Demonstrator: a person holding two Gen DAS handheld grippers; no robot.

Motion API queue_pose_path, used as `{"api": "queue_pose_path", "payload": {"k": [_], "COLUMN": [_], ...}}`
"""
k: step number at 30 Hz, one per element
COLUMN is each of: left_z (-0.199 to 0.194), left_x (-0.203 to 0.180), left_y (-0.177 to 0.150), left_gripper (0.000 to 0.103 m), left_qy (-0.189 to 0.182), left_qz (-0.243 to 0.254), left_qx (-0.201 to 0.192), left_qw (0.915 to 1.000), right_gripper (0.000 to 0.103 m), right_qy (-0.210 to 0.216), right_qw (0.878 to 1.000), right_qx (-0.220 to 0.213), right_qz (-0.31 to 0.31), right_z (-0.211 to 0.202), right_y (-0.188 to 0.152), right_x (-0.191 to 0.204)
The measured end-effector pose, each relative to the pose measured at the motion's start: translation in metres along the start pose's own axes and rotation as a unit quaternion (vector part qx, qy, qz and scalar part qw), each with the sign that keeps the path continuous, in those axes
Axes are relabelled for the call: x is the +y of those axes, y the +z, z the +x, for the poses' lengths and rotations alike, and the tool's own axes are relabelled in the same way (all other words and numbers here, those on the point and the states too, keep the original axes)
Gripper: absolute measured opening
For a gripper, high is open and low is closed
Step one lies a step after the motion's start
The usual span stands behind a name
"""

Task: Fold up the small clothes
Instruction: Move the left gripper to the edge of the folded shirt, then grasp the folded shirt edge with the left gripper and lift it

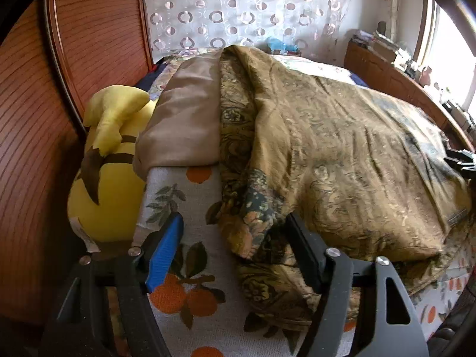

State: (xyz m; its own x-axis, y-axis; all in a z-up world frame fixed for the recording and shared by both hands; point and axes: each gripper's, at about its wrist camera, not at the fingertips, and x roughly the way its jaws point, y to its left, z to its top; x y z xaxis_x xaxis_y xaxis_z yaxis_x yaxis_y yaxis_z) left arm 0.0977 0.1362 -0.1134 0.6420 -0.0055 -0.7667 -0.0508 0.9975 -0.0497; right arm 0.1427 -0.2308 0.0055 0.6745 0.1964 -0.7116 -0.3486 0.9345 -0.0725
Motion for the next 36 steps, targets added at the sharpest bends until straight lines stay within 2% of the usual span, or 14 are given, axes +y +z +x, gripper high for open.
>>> {"api": "queue_pose_path", "payload": {"k": [2,5,9,11,12,20,23,31,36], "left_z": [-0.001,-0.001,0.002,0.001,0.001,0.0,0.0,-0.001,-0.001], "left_x": [0.003,0.006,0.004,0.001,0.0,-0.003,-0.004,-0.005,-0.006], "left_y": [0.001,0.003,0.005,0.005,0.005,0.002,0.001,0.001,0.0], "left_gripper": [0.053,0.042,0.032,0.021,0.019,0.018,0.018,0.019,0.019], "left_qy": [-0.014,-0.03,-0.045,-0.05,-0.055,-0.051,-0.053,-0.046,-0.048], "left_qz": [-0.014,-0.029,-0.03,-0.027,-0.026,-0.012,-0.013,-0.01,-0.012], "left_qx": [-0.004,-0.006,-0.008,-0.009,-0.01,-0.019,-0.019,-0.022,-0.024], "left_qw": [0.9998,0.9991,0.9985,0.9983,0.9981,0.9984,0.9983,0.9986,0.9985], "right_gripper": [0.088,0.088,0.088,0.088,0.088,0.088,0.088,0.088,0.088], "right_qy": [0.001,0.001,0.001,0.001,0.001,0.0,-0.022,0.005,0.006], "right_qw": [1.0,1.0,1.0,1.0,1.0,1.0,1.0,0.997,0.997], "right_qx": [0.0,0.0,-0.001,-0.001,-0.001,-0.004,-0.012,-0.029,-0.038], "right_qz": [0.0,0.0,0.0,0.0,0.0,0.0,0.018,0.075,0.066], "right_z": [0.0,0.0,0.001,0.001,0.001,0.002,-0.005,-0.041,-0.052], "right_y": [0.0,0.0,0.0,0.0,-0.001,-0.001,-0.007,-0.059,-0.078], "right_x": [0.0,0.0,-0.001,-0.001,-0.001,-0.002,-0.003,0.009,0.024]}}
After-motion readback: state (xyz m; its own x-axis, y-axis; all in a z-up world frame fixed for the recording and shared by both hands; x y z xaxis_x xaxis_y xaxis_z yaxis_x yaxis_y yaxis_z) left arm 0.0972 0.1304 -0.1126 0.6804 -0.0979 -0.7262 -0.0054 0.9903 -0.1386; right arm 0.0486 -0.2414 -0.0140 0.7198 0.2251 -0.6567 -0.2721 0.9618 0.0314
